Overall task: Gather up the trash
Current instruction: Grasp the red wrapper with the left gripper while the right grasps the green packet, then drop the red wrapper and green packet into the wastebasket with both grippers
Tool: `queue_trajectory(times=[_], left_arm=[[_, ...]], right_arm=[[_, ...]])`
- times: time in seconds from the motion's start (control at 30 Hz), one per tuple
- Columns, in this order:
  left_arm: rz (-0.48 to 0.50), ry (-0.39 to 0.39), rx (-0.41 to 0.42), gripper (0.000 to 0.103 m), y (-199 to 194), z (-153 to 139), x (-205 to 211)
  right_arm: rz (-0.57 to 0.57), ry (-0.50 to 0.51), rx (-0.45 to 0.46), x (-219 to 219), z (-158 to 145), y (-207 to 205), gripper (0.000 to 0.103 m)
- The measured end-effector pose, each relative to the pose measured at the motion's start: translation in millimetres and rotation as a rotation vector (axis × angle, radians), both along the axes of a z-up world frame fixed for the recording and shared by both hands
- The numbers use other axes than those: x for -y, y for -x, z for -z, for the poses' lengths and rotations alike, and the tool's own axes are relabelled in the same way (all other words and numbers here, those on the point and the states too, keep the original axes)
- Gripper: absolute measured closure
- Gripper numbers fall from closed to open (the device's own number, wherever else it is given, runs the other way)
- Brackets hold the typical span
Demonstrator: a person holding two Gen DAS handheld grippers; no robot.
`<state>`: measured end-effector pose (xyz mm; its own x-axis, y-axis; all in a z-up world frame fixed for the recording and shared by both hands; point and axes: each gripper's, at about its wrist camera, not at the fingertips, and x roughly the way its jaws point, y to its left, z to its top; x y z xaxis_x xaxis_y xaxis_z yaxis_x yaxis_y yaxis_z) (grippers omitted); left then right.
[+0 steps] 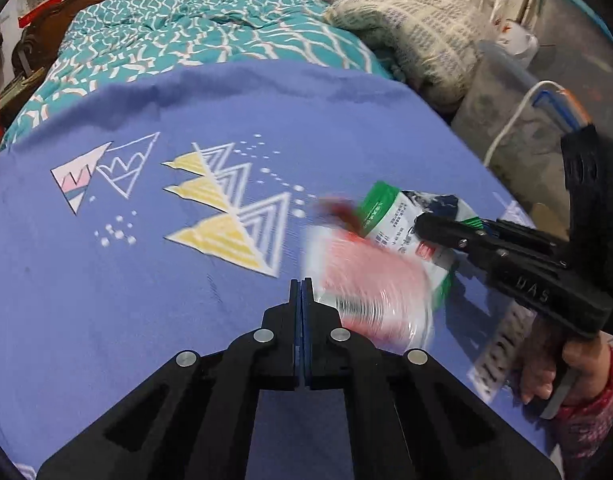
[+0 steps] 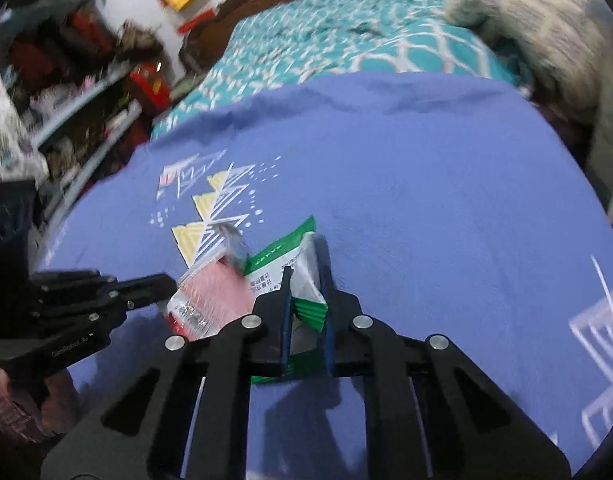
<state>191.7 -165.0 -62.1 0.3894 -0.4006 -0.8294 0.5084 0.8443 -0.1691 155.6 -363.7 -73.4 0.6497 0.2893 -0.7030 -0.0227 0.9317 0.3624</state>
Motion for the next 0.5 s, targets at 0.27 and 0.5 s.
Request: queue_trajectory(times=[0.27,0.5], left_arm=[[0.060,0.067,0.014,0.103,38,-24,14],[0.113,0.133,-0.019,0.103,47,-45,39]], right_arm=[[0.151,-0.004,0.079,53,-18,79,0.089],[0.250,0.001,0.141,95,-36,130,0.089]])
